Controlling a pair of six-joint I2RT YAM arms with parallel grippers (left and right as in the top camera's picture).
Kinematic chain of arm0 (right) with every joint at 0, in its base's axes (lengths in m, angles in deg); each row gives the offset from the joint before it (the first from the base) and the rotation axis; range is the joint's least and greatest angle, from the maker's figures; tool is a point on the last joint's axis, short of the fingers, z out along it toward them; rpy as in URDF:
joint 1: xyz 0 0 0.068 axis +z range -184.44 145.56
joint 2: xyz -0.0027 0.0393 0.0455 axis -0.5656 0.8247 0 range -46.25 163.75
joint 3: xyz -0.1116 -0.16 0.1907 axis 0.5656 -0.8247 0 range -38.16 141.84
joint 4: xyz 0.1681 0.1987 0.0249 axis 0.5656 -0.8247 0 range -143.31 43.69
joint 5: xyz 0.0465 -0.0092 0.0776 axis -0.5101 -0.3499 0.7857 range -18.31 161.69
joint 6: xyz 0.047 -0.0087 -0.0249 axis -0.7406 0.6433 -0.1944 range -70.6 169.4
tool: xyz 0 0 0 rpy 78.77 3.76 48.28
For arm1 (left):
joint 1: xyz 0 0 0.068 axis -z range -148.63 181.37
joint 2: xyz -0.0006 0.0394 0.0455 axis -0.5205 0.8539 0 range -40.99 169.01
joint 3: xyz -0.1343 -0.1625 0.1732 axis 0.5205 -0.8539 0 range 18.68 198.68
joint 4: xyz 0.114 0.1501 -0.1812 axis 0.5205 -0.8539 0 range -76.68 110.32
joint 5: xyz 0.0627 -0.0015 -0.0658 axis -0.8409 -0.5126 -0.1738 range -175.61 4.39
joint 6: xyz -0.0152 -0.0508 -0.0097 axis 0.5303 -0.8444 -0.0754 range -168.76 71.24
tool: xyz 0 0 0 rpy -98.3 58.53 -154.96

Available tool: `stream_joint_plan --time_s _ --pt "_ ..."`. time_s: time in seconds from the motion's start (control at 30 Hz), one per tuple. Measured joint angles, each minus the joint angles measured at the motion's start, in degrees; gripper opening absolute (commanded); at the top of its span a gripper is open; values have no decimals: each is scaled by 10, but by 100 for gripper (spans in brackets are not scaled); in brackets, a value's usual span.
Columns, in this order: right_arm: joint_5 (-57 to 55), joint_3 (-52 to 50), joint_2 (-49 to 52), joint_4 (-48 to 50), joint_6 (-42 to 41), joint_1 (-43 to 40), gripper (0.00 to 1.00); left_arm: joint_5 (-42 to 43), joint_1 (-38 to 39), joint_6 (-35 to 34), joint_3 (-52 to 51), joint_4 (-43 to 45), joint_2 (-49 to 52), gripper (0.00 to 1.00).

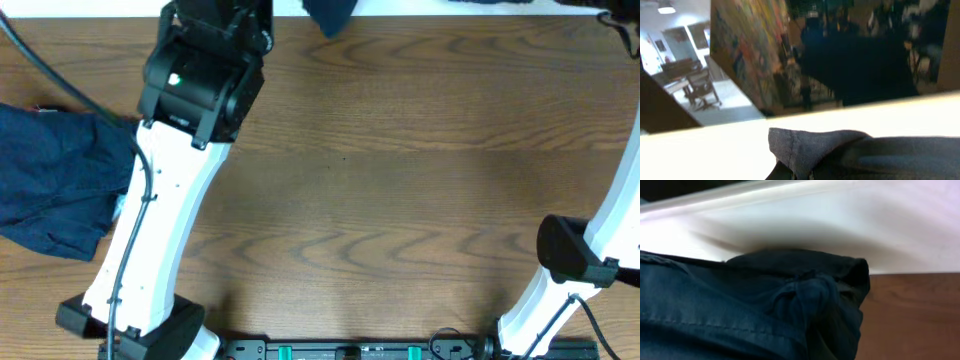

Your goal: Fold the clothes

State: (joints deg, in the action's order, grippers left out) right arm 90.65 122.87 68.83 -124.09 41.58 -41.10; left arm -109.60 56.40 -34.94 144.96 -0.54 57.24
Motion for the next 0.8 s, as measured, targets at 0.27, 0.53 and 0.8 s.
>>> stream_joint_plan --time_s 0.27,0.53,0.8 --pt "-16 -17 2 -127 27 0 1 15 2 -24 4 -235 4 6" --pt "-29 -135 6 -194 42 3 1 51 2 -48 4 -388 34 6" --pt "-38 -299 8 -162 45 32 1 55 -7 -49 4 -398 43 6"
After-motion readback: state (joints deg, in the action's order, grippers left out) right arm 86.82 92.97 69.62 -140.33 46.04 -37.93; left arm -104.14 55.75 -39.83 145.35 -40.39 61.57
